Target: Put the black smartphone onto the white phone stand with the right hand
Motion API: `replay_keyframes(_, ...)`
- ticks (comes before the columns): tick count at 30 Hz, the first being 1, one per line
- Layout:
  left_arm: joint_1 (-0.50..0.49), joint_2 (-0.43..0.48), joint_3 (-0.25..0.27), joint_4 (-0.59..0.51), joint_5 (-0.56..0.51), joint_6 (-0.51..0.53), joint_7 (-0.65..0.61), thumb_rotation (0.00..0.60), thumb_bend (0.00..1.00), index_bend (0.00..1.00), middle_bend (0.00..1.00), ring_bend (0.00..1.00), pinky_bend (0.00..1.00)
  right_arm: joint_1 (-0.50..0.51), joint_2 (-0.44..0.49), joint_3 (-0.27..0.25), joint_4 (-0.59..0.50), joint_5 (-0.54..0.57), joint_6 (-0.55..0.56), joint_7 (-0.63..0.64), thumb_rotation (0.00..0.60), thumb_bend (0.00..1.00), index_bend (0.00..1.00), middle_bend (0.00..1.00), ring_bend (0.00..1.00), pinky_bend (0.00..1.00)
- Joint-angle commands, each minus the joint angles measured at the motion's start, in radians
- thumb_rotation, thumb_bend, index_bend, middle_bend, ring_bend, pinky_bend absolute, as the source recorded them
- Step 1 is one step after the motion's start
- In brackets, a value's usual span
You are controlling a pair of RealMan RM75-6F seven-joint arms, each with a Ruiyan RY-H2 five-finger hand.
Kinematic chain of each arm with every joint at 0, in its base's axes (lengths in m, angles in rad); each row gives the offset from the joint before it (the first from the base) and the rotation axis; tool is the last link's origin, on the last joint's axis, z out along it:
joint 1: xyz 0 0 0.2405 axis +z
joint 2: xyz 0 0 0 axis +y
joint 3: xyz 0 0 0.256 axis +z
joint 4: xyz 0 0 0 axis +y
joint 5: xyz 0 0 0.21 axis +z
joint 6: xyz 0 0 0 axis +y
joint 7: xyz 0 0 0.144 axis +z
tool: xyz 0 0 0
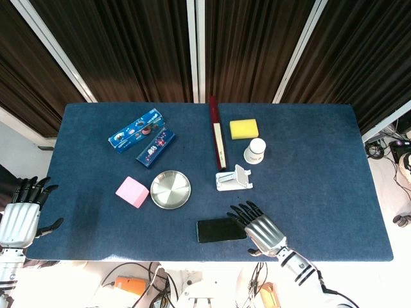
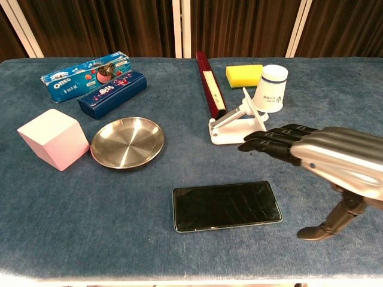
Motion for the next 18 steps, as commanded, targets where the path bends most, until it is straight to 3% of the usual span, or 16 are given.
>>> replay_keyframes(1,0.001,0.001,-0.001,0.003,-0.003,-0.001,-0.003,0.600,0.10,0.21,0.10,0.02,0.00,0.039,-0.096,0.040,-0.028,0.123,-0.022,-0.150,0.600,0.22,0.18,0.00,0.00,0.00)
replay_keyframes(9,-0.002,0.001,-0.001,0.007,-0.001,-0.006,-0.006,0.600,0.10,0.21,0.10,0.02,0.00,0.113,-0.199,0.077,-0.062,0.378,0.002,-0.364,0.600,0.23,0.21,0.00,0.00,0.00)
replay_keyframes(18,-0.007,-0.004,0.000,0.017,-0.004,-0.020,-0.009,0.600,0.10,0.21,0.10,0.02,0.00,0.209,-0.305,0.096,-0.021,0.585,0.058,-0.465,0.600,0.25,0.24,0.00,0.00,0.00)
